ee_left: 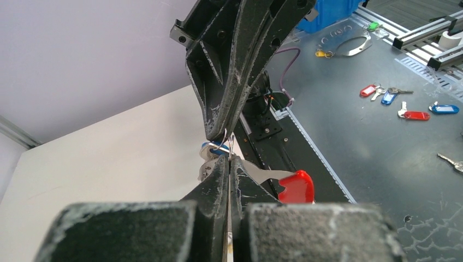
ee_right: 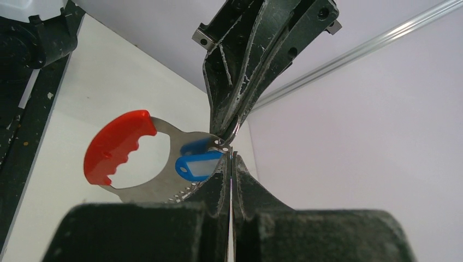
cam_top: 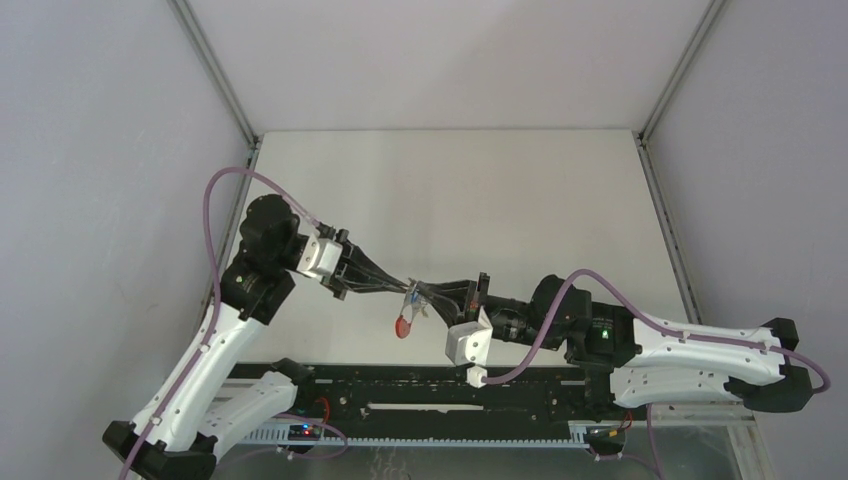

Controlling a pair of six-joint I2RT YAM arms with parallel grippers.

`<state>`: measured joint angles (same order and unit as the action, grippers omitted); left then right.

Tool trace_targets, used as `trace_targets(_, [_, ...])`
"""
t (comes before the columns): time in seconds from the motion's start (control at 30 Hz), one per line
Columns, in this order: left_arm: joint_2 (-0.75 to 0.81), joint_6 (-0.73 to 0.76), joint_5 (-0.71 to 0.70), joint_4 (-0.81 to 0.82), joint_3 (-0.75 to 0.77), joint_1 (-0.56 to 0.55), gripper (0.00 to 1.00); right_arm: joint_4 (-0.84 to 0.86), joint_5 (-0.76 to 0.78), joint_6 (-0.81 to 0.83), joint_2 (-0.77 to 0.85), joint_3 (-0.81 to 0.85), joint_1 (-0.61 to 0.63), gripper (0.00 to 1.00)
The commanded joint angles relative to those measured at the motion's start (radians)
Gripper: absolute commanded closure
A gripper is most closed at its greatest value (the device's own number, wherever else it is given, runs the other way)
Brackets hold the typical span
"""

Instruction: Put the keys on the keyring

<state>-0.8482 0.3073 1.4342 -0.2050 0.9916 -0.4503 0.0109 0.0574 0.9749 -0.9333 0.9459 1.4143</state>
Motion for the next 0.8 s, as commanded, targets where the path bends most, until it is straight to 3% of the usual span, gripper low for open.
trace_targets(0.0, [0.015,-0.022,-0.017,0.011,0.065,-0.01,1.0,0.012,0.019,0.013,0.008,0.027,0.022,1.0])
trace_targets(0.77, [0.022,-0.034,-0.037,0.019,0.064,-0.021,1.0,0.004,0.018,0.025,0.012,0.027,0.036,1.0])
